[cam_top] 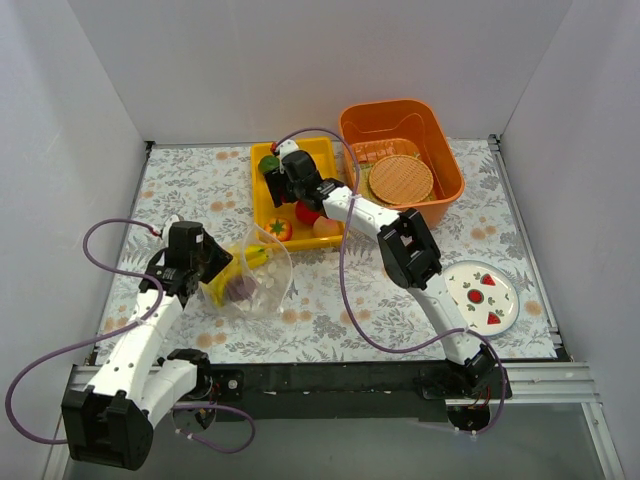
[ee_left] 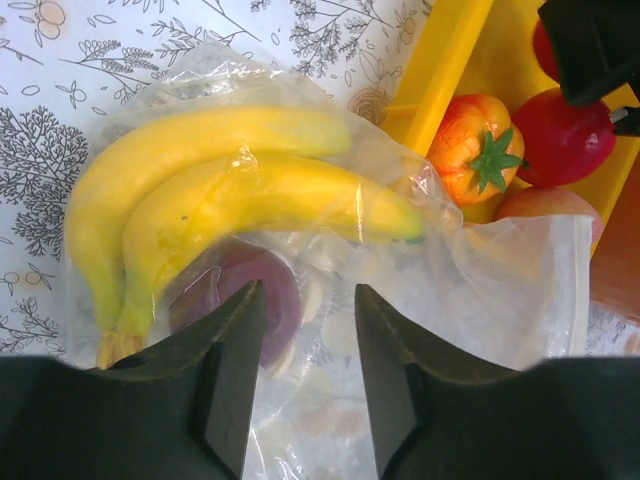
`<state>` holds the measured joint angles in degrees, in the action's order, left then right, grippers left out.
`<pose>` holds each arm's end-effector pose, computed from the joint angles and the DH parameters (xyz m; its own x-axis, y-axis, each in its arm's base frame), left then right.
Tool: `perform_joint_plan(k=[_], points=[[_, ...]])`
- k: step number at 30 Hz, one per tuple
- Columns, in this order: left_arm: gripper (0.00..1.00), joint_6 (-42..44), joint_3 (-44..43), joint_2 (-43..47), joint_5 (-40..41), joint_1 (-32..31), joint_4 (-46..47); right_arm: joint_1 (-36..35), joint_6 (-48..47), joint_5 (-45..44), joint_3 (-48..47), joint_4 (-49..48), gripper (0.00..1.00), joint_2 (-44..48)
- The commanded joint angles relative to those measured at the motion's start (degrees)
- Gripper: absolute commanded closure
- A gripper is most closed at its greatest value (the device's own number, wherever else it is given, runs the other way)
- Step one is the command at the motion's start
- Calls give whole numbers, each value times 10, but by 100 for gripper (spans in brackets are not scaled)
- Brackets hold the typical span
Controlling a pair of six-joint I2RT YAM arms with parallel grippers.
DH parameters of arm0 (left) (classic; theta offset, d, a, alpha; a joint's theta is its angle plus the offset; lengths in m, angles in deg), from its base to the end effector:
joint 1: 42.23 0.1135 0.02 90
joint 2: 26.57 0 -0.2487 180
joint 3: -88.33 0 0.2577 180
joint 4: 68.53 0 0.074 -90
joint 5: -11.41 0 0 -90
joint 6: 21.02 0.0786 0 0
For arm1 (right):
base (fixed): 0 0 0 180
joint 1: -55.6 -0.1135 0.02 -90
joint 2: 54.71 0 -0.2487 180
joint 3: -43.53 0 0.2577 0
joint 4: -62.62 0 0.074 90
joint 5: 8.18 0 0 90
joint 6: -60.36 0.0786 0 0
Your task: Open the zip-top bag and remove the fake food
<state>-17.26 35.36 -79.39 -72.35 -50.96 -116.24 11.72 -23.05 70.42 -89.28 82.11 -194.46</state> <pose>0.2287 -0.0265 0.2001 -0.1260 -0.9842 -0.1243 -0.7227 0.1769 -0.6681 0.4439 0.4053 0.1758 -0.3820 -0.2113 -0.8997 -0.5114 0.8592 0.0154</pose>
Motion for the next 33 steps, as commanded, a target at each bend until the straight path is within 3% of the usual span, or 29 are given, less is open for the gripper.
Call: perform_joint_plan(k=[1, 7, 9, 13, 18, 21, 24, 28, 33], points=[[52, 26, -23, 24, -13, 4, -13, 4, -12, 9, -62, -22, 10, 6], [34, 36, -40, 25, 15, 5, -13, 5, 8, 17, -82, 32, 2, 45], [31, 33, -41, 22, 28, 5, -14, 5, 31, 15, -92, 86, 6, 74], [32, -11, -36, 32, 68, 8, -37, 4, 78, 51, -7, 136, 24, 187], [42, -104, -25, 81, 119, 8, -109, -4, 127, 168, 253, 106, 53, 359], [53, -121, -18, 91, 111, 9, -128, -44, 135, 189, 345, 73, 58, 427], [64, -133, -2, 88, 80, 9, -120, -95, 124, 195, 372, 55, 61, 424], [86, -136, 43, 86, 27, 9, -58, -131, 130, 224, 394, -1, 66, 388], [94, -138, 65, 61, 39, 9, -36, -138, 126, 240, 378, -43, 70, 318]])
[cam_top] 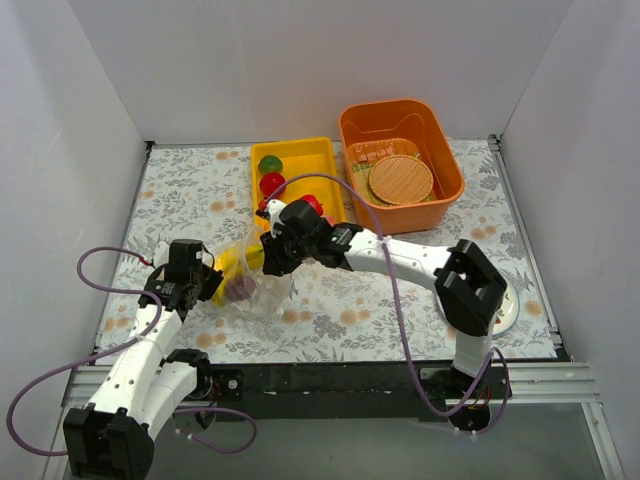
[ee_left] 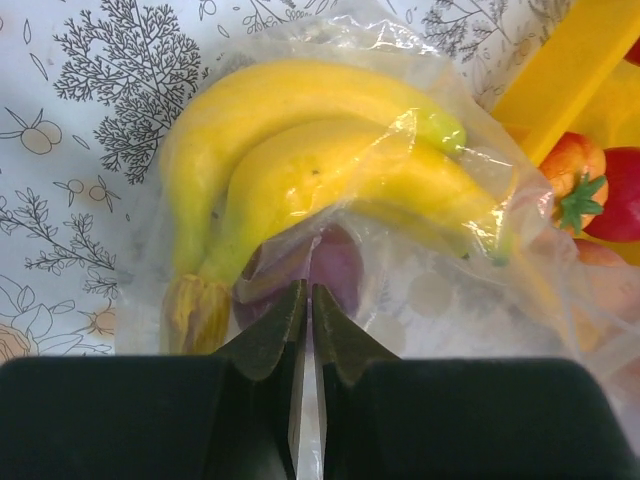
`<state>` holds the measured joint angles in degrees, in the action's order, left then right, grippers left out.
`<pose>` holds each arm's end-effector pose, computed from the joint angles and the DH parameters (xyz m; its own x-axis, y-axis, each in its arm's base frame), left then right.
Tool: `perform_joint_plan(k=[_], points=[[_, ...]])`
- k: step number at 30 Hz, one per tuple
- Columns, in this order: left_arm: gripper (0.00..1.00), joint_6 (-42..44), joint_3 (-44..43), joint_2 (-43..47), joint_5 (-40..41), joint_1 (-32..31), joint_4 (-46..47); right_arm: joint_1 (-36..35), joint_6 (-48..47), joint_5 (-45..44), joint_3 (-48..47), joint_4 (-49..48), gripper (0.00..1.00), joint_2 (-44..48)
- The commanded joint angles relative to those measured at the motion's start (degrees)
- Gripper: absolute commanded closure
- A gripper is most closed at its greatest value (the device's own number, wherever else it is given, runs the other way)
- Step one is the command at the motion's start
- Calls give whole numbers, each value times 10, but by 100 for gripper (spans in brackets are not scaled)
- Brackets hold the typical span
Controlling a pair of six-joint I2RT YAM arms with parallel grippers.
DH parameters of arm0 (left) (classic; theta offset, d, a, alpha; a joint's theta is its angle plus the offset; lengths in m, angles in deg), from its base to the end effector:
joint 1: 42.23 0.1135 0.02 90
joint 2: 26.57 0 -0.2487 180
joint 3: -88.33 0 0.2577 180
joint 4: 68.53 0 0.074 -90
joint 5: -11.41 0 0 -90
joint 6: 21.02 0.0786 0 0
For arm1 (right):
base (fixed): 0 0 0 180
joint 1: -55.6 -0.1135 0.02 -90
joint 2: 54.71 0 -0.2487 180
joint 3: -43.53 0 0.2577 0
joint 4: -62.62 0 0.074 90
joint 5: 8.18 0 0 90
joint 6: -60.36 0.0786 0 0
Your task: Open the zip-top bag and remove the fake food
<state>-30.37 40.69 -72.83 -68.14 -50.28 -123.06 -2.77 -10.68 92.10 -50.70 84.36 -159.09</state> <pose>0.1965 -0.0134 0.1783 0.0991 -0.9940 -0.0458 -0.7867 -0.0501 -0.6153 0.2314 0.4024 0.2290 -0.5600 -0.2997 -0.7724 -0.7775 0.5122 0.3650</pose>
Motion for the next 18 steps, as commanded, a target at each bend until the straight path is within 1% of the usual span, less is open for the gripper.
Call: perform_joint_plan(k=[1, 7, 12, 16, 17, 18], points=[[95, -3, 22, -6, -3, 2, 40, 5, 0, 26, -11, -75, 70, -44], [100, 6, 55, -42, 2, 2, 84, -20, -26, 16, -55, -103, 67, -115], [100, 9, 73, -46, 9, 3, 97, -36, -36, 0, -66, -125, 60, -145], [100, 15, 77, -52, 16, 2, 102, -48, -51, 1, -76, -132, 49, -163], [100, 16, 77, -57, 16, 2, 104, -51, -56, 1, -78, -132, 43, -166], [100, 16, 79, -59, 15, 2, 106, -53, -68, -6, -79, -129, 40, -169]])
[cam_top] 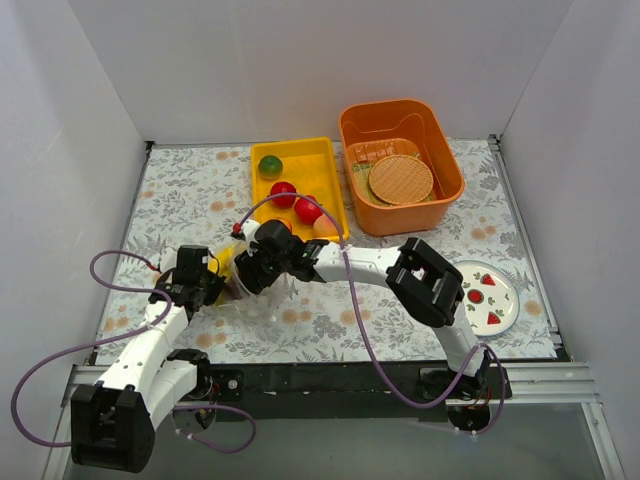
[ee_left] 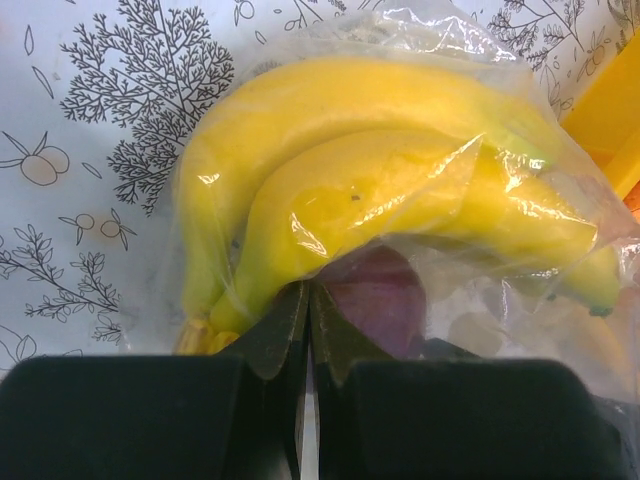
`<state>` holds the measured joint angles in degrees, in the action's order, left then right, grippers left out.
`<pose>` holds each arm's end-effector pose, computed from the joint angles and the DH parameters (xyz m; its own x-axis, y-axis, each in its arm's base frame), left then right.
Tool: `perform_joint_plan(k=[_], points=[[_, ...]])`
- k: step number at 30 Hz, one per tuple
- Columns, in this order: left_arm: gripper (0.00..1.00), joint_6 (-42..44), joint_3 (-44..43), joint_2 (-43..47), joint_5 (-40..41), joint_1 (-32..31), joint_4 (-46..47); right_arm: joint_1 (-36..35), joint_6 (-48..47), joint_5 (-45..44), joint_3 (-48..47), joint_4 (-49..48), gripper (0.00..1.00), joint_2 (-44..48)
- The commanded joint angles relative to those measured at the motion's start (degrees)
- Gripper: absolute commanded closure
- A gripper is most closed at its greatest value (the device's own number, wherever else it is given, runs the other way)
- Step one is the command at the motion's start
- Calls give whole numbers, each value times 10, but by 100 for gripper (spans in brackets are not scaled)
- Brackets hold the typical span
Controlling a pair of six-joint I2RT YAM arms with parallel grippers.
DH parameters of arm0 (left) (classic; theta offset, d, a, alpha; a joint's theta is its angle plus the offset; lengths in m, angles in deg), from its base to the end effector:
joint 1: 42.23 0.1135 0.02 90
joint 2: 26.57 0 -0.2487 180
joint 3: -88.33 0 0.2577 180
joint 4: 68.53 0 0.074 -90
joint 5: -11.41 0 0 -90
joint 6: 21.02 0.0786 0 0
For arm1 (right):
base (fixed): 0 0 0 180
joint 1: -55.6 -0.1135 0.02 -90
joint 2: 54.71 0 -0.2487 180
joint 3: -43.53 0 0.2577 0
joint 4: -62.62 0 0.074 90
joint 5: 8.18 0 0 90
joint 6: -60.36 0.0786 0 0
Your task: Open the zip-top bag and remove the fake food
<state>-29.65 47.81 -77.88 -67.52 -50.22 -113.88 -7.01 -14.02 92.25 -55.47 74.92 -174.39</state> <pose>0.2020 -0.0131 0.1339 0.0933 -0.9929 -0.0740 -0.8176 -0.0339 -0.5748 0.2225 0.4604 0.1562 -0.4951 -0.3800 -0.7813 -0.8408 0.4360 0.3208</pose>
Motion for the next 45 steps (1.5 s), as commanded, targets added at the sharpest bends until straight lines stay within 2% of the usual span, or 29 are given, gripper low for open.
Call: perform_joint_plan(k=[1, 2, 5, 8, 17, 25, 28, 31, 32, 34, 40, 45], points=[[100, 10, 9, -10, 7, 2, 14, -18, -39, -15, -37, -31, 36, -18], [100, 11, 10, -12, 7, 2, 17, -22, -44, -17, -40, -26, 31, -20], [100, 12, 15, -16, 2, 2, 25, -27, -53, -35, -61, 3, 22, -32], [100, 12, 20, -21, 0, 2, 28, -28, -55, -54, -68, 11, 17, -40], [100, 17, 27, -27, -6, 2, 38, -32, -59, -82, -124, 52, 9, -89], [100, 18, 24, -27, -7, 2, 35, -37, -45, -99, -132, 52, 7, -116], [100, 17, 23, -26, -3, 2, 31, -37, -37, -99, -119, 38, 11, -117], [100, 15, 22, -24, 1, 2, 28, -37, -31, -87, -86, -4, 25, -94], [100, 15, 21, -24, 4, 2, 26, -37, -29, -87, -83, -7, 35, -82], [100, 13, 17, -21, 16, 2, 17, -37, -29, -88, -80, -9, 46, -70], [100, -5, 1, -13, 79, 2, -26, -37, -29, -89, -64, -4, 48, -14], [100, -12, 1, -16, 91, 3, -32, -37, -25, -83, -37, -6, 49, 26]])
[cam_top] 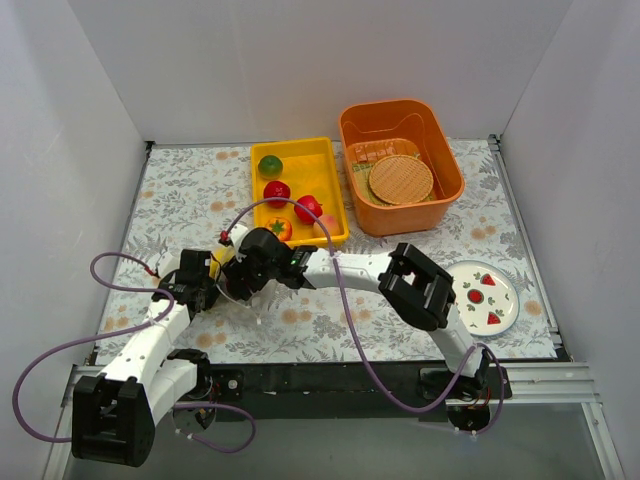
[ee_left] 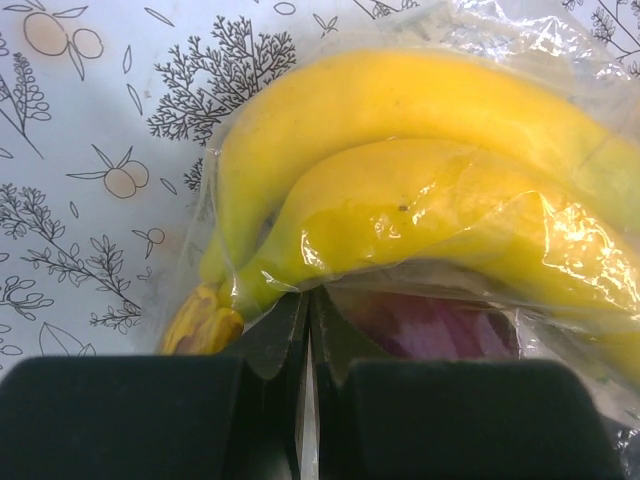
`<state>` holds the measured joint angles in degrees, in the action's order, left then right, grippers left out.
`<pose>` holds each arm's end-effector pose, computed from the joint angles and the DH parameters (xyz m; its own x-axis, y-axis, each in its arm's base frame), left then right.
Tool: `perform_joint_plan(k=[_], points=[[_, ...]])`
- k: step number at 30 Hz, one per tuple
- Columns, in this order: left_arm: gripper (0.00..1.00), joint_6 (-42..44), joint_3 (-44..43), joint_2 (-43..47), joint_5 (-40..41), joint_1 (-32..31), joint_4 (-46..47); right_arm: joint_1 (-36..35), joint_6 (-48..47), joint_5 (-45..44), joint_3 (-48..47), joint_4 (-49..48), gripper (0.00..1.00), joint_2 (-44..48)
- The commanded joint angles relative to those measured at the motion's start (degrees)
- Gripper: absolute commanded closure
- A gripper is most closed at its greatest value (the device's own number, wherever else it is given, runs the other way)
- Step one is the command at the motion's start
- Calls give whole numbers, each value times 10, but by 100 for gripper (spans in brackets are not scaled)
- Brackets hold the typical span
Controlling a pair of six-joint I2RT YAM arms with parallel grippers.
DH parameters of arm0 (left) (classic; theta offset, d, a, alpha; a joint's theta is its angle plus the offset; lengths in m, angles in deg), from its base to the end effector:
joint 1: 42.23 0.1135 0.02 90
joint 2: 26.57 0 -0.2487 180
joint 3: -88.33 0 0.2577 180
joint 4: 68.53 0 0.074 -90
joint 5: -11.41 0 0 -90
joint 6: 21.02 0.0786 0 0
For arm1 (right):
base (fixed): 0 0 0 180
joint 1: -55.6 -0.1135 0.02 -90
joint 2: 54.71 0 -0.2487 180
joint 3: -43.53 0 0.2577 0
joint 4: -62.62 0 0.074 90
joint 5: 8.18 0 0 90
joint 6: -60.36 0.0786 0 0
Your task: Open the zip-top bag and remove the fake food
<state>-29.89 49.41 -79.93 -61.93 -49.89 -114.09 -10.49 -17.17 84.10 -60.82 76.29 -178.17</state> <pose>0.1970 -0.0038 0.1195 0.1465 -0.9748 -0.1682 -0.8458 -0.0353 -0.5323 0.2115 0.4847 0.1540 -0.4144 -0.4024 -0.8163 -0.8578 0.4724 0.2026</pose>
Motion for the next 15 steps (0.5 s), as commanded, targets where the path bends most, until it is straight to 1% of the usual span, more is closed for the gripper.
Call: perform_joint_plan(k=[1, 10, 15], points=[[100, -12, -14, 3, 35, 0, -31, -2, 7, -2, 20, -20, 49, 68], [100, -18, -11, 5, 42, 3, -34, -1, -1, -15, 55, -3, 53, 125], [100, -17, -13, 6, 42, 4, -32, -1, -9, -20, 66, 29, 53, 153]])
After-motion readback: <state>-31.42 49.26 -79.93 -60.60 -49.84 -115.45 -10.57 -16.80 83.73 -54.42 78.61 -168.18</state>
